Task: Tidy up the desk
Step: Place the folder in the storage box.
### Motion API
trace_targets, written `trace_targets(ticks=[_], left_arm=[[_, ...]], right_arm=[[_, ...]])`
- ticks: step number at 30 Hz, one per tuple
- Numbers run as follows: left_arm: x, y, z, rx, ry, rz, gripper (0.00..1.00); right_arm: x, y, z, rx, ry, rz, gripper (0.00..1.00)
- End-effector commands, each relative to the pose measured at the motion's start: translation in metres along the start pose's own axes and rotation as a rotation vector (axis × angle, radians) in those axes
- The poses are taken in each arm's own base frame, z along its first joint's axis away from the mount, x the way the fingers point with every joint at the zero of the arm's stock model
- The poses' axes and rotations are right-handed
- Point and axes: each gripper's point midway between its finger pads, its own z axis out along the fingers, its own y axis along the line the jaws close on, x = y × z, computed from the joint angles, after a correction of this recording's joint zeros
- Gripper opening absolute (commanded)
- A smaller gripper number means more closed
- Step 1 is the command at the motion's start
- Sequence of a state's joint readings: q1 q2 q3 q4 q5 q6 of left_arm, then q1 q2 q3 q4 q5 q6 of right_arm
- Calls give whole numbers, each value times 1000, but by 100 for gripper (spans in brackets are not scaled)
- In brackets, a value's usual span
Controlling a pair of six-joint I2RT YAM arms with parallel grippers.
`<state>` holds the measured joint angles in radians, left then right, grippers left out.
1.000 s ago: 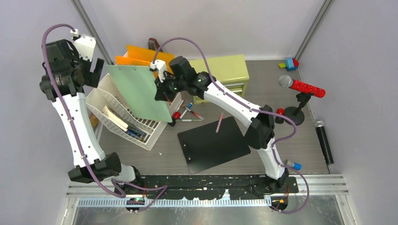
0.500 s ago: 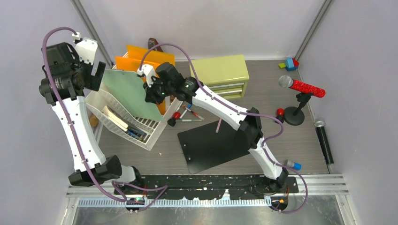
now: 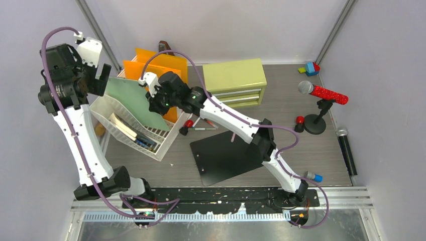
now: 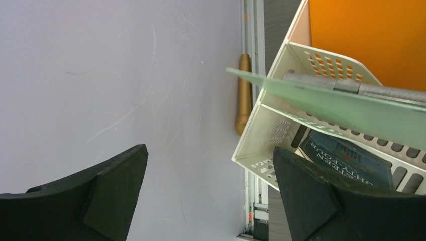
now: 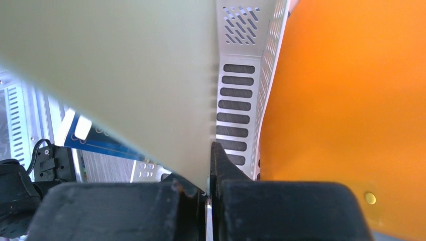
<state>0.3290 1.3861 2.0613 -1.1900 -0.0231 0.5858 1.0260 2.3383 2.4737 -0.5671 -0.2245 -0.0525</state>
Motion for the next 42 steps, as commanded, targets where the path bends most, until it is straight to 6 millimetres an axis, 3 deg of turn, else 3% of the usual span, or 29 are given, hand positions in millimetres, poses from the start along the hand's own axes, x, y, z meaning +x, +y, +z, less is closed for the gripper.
trace_targets(ticks=[1,8,14,19,22,33,39,42], left_arm=[[-15,11,-20,-41,-57,9,100],[-14,10,-20,-37,-56,8,100],[-13,8,-17,-33,-66,11,100],[-12,6,-15,-27,-64,12,100],[-13,5,-14,-27,-68,13,100],[-9,2,-11,-24,-67,19,100],[-6,0,-10,-23,-65,21,100],[-8,-5,-10,4,-83,20,100]], right_arm=[[-41,5,1,10,-133,-9,0],[-22,12,18,6,-94,4,3],[11,6,28,46,-12,62,13],[40,13,33,76,61,73,23],[42,18,30,80,71,88,32],[49,44,12,66,115,102,48],[42,68,-7,6,121,88,54],[46,69,-18,20,138,65,59]])
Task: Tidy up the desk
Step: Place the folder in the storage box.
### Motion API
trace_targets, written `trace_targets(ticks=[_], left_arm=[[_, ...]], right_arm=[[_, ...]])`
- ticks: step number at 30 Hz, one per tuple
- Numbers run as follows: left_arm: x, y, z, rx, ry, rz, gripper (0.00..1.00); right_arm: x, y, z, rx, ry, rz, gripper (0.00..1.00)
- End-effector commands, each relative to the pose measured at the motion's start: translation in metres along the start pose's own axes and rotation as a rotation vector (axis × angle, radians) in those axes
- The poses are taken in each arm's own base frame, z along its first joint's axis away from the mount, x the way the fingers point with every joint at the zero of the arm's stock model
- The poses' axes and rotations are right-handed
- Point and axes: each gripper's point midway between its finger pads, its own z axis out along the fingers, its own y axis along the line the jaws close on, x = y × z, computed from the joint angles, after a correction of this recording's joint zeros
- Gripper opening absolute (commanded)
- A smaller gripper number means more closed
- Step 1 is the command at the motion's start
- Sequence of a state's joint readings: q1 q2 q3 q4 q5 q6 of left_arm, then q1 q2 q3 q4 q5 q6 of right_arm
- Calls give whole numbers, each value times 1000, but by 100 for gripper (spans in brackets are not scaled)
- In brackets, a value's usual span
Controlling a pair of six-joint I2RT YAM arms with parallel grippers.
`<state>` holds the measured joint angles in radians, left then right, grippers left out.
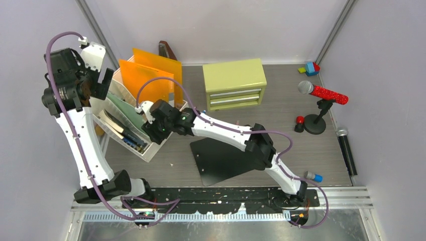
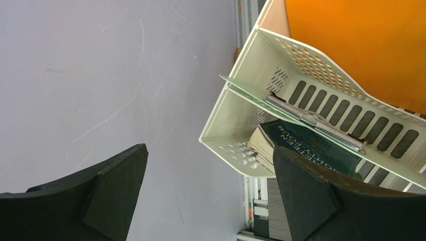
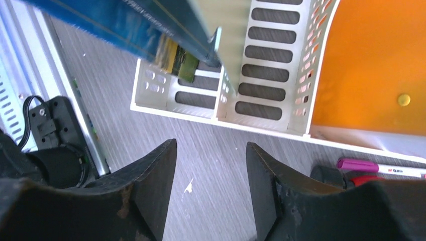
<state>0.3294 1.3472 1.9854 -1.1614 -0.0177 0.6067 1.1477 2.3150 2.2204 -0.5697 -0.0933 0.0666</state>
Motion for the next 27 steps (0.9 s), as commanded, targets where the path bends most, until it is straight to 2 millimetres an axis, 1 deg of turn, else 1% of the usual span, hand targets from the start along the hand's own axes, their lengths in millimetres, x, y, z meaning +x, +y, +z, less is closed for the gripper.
trace_targets(ticks=[1,2,3,4,5,6,7,8,11,12,13,14,15,16,17,18,19,20,21,22,23,24,25,26,27], left_arm=[[-16,0,-12,-1,-92,-3,100],[-17,-2,-13,5,-97,-6,100],[-18,-2,-14,7,-105,-10,100],[-18,-4,-15,13,-110,-12,100],[-19,-5,-16,17,-116,-13,100],[-20,-6,-17,20,-124,-17,100],[-21,-7,-18,23,-129,-20,100],[-22,-8,-19,29,-138,-25,100],[-29,-20,-27,85,-187,-45,100],[-31,-26,-30,113,-207,-50,100],[-33,-32,-34,138,-225,-61,100],[-35,-39,-39,168,-248,-74,100],[-38,-46,-45,200,-270,-96,100],[-39,-54,-50,232,-290,-105,100],[-41,-62,-54,268,-304,-123,100],[-42,-71,-60,305,-316,-142,100],[-43,-80,-65,343,-329,-148,100],[-44,-89,-69,383,-339,-155,100],[-45,-96,-74,415,-352,-163,100],[-47,-104,-79,448,-366,-167,100],[-49,-112,-84,481,-376,-169,100],[-50,-118,-88,502,-384,-167,100],[-51,-124,-91,523,-386,-162,100],[-52,-132,-95,547,-389,-146,100],[-53,-139,-99,568,-390,-130,100]], right_arm=[[-45,15,-62,-7,-110,-33,63],[-38,10,-62,16,-93,-43,65],[-43,9,-73,27,-109,-51,69],[-36,4,-73,50,-93,-66,70],[-42,4,-86,59,-115,-71,74],[-35,-3,-87,89,-101,-94,76],[-41,-4,-100,104,-122,-103,78],[-34,-10,-102,131,-110,-120,79],[-31,-19,-127,178,-115,-173,82],[-35,-22,-139,199,-131,-185,82],[-25,-25,-140,209,-109,-211,84],[-27,-28,-153,228,-121,-220,85],[-15,-34,-153,250,-92,-241,87],[-16,-35,-164,260,-105,-249,89],[-3,-39,-164,268,-75,-271,90],[-4,-41,-175,275,-88,-278,95],[10,-46,-174,282,-59,-295,97],[9,-47,-184,285,-72,-302,99],[23,-53,-182,290,-43,-318,99],[24,-55,-190,295,-53,-323,99],[34,-65,-191,301,-32,-328,99],[36,-69,-197,303,-38,-323,99],[46,-83,-198,308,-17,-302,99],[48,-88,-202,308,-22,-284,99],[57,-104,-204,308,-4,-253,100]])
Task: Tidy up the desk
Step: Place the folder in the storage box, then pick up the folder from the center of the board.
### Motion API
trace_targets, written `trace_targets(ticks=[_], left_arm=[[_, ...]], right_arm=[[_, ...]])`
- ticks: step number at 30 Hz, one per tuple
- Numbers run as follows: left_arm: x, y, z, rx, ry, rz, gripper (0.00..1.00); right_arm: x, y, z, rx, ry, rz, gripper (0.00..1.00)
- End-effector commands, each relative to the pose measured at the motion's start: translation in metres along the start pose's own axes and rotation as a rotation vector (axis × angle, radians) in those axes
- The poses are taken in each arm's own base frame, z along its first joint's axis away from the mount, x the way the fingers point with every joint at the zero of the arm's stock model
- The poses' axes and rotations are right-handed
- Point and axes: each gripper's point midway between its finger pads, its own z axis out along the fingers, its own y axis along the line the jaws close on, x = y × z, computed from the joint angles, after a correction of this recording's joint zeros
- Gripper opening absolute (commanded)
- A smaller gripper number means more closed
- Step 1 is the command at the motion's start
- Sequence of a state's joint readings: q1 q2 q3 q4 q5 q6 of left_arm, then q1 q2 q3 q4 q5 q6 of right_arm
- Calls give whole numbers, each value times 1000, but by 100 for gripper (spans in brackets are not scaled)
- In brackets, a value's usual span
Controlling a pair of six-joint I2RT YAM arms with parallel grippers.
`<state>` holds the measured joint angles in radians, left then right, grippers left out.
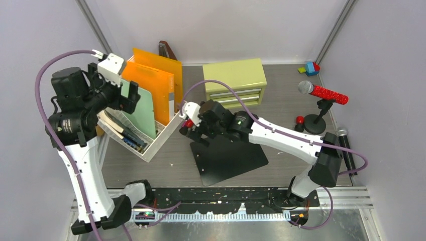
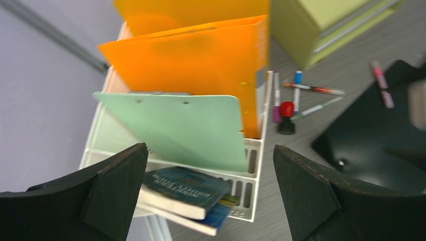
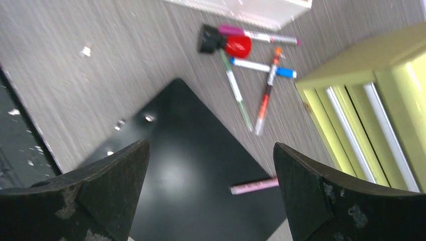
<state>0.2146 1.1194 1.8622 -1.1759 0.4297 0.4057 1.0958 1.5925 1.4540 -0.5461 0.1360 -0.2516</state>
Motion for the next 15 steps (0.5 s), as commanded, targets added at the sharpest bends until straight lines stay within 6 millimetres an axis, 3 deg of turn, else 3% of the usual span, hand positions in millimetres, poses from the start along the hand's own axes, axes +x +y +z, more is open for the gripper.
trace_targets(ticks=[1,4,8,12,15], left_arm=[[-8,-45,-1,156,-29,-11,100],[-5,-70,4,241,-18,24,100],[11,-103,20,376,34,58,100],[33,-136,41,486,90,133,100],[47,-158,55,522,105,206,100]], right_arm=[[16,-49,-11,44,-26,50,99],[52,-71,-5,0,22,121,98],[94,-75,14,-66,98,158,95],[119,-77,44,-77,161,167,90],[126,-81,60,-76,195,176,85]])
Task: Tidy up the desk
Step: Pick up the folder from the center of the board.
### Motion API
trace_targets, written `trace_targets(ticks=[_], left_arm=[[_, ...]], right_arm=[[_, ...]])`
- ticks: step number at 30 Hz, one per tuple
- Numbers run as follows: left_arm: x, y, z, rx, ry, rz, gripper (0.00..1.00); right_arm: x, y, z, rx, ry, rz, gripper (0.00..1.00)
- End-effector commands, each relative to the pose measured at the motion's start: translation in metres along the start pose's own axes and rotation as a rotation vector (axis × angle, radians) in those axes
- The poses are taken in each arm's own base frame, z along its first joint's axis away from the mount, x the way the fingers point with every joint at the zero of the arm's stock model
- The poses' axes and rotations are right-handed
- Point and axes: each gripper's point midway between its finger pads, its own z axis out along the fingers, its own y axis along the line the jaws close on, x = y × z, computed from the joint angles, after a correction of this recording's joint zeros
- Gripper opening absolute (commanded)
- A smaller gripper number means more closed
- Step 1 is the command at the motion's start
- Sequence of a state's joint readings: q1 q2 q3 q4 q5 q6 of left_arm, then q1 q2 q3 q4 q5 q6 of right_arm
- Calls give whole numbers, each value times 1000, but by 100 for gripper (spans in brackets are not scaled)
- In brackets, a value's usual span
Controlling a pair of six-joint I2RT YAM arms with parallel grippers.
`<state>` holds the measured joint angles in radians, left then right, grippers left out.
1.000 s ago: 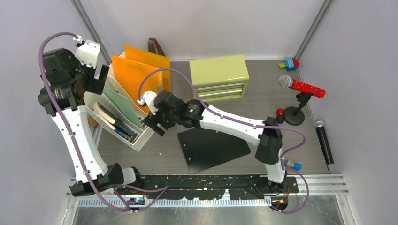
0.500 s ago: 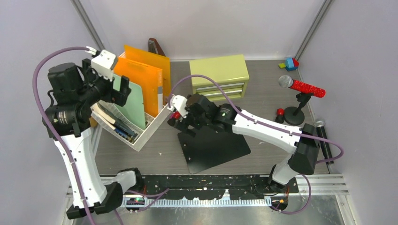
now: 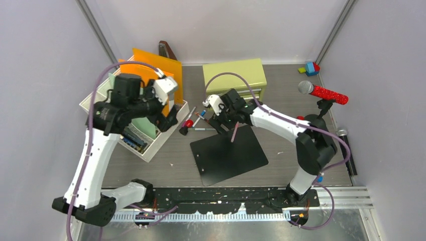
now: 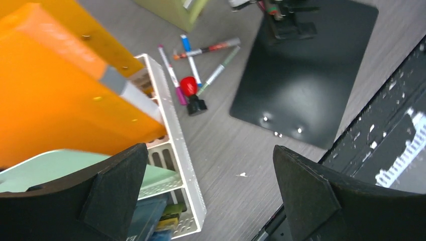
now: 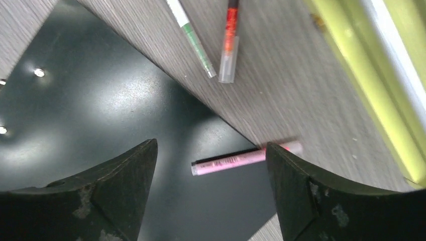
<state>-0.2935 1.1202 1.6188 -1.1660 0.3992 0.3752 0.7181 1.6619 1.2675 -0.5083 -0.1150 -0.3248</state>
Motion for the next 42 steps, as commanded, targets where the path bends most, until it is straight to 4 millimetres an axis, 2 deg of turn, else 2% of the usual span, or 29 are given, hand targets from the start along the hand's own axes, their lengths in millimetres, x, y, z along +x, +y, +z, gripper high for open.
trace_targets(ticks=[1,3,7,11,14,21,27,31,38,42], left_arm=[[4,-13,30,15,14,105,100],[14,-22,43,29,44,142,100],[39,-38,67,62,115,203,100],[60,-47,87,65,150,263,100],[74,-54,99,82,164,286,100],[104,-62,125,129,225,288,100],[139,-63,144,129,308,262,100],[159,-63,150,112,353,242,100],[182,-65,158,114,415,207,100],[197,-67,163,121,464,190,100]], right_arm=[[-4,1,28,-41,9,-19,82],[3,0,30,-47,40,-12,80],[24,-1,23,-58,89,-9,78],[57,4,12,-82,161,-13,78],[72,5,8,-89,186,-20,77],[94,6,21,-122,246,-1,69],[93,3,35,-130,271,3,65],[86,-3,47,-124,269,15,63],[55,-28,66,-56,210,77,63],[31,-42,65,-4,150,115,66]])
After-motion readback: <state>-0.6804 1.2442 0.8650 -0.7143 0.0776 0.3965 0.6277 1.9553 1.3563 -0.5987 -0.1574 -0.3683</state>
